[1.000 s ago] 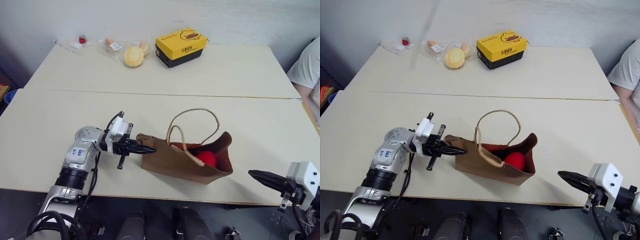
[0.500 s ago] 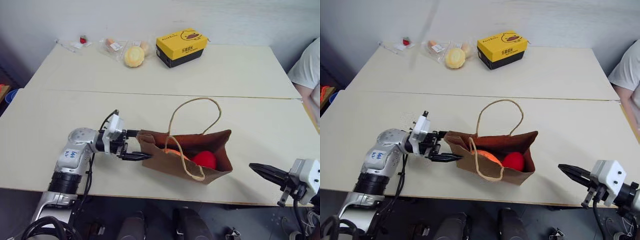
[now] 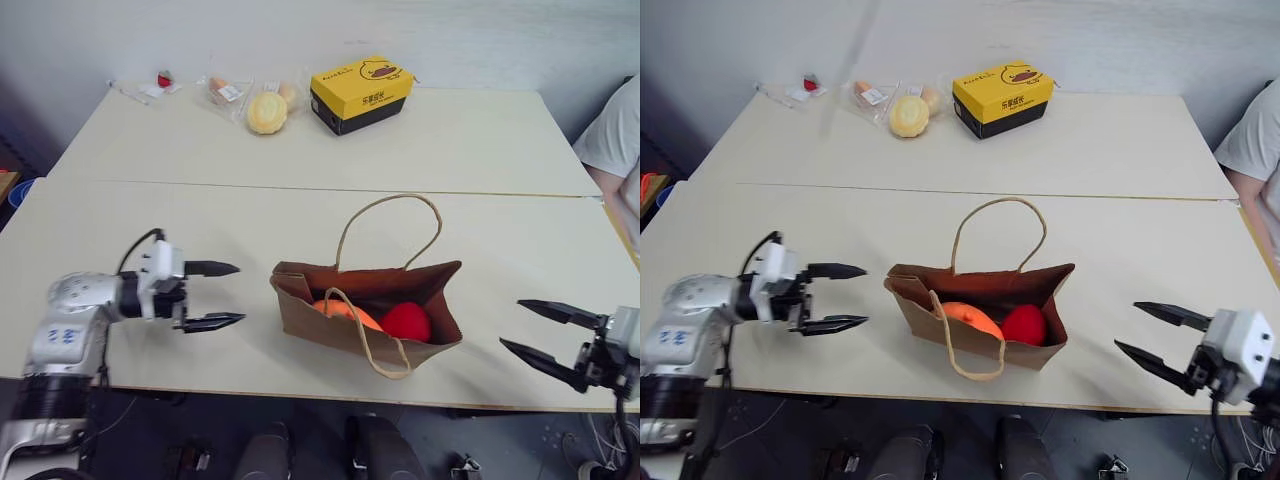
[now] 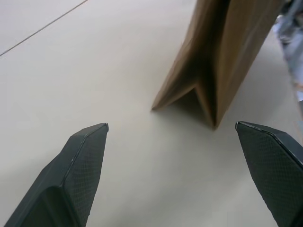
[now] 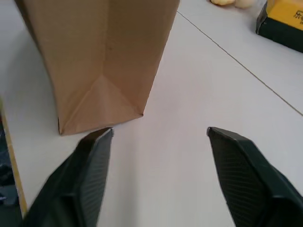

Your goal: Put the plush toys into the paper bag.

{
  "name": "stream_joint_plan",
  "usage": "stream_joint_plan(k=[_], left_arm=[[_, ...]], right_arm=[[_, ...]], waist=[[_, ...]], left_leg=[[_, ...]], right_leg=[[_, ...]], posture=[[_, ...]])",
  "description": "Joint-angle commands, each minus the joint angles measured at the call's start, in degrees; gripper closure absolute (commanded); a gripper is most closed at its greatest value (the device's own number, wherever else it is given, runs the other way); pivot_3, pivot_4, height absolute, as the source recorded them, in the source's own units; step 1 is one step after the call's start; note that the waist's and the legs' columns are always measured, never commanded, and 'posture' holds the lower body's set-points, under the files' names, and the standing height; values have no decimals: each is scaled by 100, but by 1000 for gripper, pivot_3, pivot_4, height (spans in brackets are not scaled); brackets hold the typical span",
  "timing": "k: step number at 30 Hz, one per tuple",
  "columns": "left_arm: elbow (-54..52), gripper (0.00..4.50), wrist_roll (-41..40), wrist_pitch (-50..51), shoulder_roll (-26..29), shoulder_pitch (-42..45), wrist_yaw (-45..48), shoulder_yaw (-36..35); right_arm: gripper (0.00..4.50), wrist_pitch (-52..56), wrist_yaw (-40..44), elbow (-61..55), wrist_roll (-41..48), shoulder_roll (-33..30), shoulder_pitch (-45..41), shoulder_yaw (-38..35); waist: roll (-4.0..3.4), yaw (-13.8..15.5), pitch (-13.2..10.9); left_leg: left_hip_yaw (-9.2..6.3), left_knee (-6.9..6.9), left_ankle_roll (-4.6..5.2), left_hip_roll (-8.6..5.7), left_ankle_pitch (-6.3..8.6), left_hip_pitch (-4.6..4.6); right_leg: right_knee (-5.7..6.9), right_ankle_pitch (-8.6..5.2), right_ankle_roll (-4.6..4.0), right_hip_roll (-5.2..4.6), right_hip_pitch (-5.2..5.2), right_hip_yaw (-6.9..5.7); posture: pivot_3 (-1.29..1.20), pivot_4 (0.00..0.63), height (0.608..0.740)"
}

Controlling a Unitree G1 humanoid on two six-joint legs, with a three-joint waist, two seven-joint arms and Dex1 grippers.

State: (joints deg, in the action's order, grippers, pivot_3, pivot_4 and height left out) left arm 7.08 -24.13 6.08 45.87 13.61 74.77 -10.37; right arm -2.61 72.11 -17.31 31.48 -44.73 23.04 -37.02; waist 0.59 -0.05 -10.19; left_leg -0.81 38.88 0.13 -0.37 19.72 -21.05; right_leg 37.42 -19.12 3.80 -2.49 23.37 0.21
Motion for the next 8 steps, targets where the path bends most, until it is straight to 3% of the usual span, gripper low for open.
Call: stream_joint_plan(k=[1, 8], left_arm=[[-159, 0, 221, -434, 292, -536, -91, -368], [-568, 0, 73, -289, 334, -1130, -577, -802]], right_arm=[[38, -659, 434, 297, -15, -57, -30, -176], [38, -1221, 624, 1167, -326, -183, -628, 330]], waist=[[-1, -3, 0], [-2, -7, -1]], left_leg=[[1, 0, 2, 0, 1, 0], [1, -1, 6, 0, 3, 3]], right_leg=[[-1, 0, 0, -3, 0, 1], [1, -2, -3, -8, -2, 1]], posture=[[0, 150, 740], [0, 150, 740]])
